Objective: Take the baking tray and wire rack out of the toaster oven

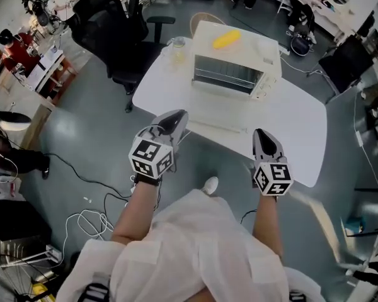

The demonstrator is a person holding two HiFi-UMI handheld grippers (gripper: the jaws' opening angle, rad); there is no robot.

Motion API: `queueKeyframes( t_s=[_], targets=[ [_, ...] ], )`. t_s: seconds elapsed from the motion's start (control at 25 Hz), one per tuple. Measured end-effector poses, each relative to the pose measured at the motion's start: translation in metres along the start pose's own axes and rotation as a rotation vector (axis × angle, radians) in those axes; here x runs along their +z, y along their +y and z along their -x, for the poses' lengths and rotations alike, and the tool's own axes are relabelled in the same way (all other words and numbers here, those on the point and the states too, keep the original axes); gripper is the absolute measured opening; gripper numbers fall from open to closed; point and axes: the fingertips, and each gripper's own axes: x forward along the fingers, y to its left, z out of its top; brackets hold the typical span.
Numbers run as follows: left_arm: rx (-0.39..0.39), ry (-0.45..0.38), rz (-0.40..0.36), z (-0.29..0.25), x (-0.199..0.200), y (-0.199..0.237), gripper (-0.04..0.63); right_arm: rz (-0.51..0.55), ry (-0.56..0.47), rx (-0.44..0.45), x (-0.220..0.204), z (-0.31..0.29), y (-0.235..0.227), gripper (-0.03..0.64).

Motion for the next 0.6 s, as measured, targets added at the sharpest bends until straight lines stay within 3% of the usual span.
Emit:
queueKeyframes(
  t_s=[0.6],
  targets=[
    [0.028, 0.083, -0.003, -0.170, -0.021, 0.034, 0.021, 0.035, 0.088, 0.078, -0.009, -0.136, -0.086, 0.031]
  ],
)
